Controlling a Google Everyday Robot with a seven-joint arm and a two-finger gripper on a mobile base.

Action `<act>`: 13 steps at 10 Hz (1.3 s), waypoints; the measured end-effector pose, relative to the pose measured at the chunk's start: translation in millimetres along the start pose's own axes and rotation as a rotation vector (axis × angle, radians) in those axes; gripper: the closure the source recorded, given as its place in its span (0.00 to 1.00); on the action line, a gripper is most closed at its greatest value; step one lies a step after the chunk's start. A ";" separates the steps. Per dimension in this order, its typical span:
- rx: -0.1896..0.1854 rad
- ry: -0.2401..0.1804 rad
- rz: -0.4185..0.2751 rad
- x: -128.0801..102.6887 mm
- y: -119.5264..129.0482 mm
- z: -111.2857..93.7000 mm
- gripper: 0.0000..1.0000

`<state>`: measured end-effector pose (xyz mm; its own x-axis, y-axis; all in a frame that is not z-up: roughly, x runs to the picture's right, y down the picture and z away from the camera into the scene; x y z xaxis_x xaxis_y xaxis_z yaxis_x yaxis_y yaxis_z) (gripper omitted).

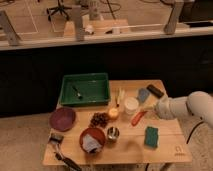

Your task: Place pepper in metal cup

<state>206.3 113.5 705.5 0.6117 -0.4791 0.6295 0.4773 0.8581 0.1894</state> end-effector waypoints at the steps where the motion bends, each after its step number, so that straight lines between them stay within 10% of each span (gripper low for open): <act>1: 0.003 0.001 -0.007 -0.7 -1.6 0.5 0.87; 8: 0.113 0.076 -0.307 -43.7 -51.1 38.3 0.87; 13: 0.156 0.155 -0.377 -64.4 -47.0 36.4 0.87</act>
<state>121.6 110.8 683.5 0.5061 -0.7760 0.3764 0.5914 0.6299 0.5034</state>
